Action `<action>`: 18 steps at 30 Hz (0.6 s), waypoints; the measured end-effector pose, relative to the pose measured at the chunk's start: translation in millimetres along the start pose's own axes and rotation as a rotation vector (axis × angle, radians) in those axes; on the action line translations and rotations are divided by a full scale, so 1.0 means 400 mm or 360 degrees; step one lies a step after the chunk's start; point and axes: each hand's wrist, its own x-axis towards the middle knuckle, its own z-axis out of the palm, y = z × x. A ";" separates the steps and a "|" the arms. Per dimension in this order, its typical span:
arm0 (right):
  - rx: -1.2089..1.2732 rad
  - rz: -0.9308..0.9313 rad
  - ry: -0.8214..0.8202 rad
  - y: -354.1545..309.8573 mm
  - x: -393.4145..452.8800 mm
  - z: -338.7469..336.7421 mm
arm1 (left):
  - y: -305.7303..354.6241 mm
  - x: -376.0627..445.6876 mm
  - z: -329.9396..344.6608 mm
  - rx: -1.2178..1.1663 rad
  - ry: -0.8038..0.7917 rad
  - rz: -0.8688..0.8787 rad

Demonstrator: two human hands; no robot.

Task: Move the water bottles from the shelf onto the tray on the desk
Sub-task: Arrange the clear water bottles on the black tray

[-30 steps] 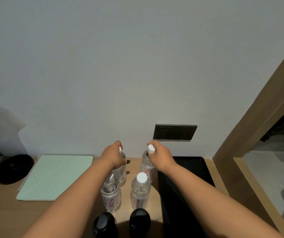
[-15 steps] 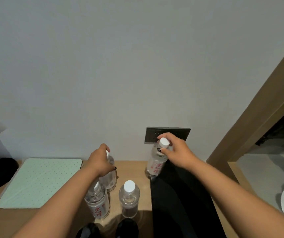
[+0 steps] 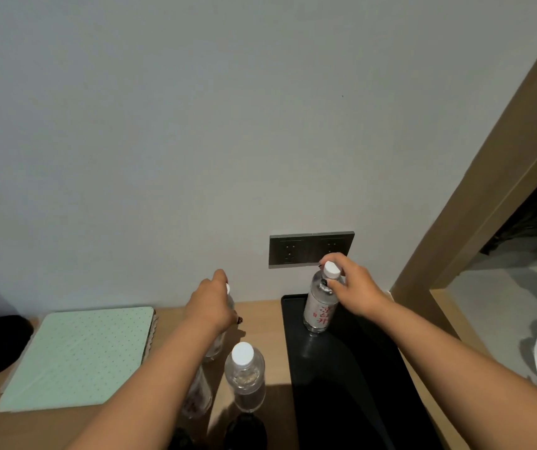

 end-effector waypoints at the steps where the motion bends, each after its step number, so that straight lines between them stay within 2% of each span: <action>1: -0.0001 0.0016 0.0010 0.002 0.005 -0.002 | 0.003 0.004 0.001 0.0012 -0.0007 0.0003; 9: -0.0126 0.0001 -0.0044 0.011 0.028 -0.017 | -0.025 0.026 -0.021 -0.0105 0.0026 -0.0053; 15: -0.0122 0.0001 -0.0018 0.005 0.041 -0.018 | -0.070 0.012 -0.043 -0.0340 0.0108 -0.0265; 18: -0.0123 0.0011 -0.0044 0.001 0.040 -0.017 | -0.093 -0.001 -0.048 -0.0344 0.0157 -0.0233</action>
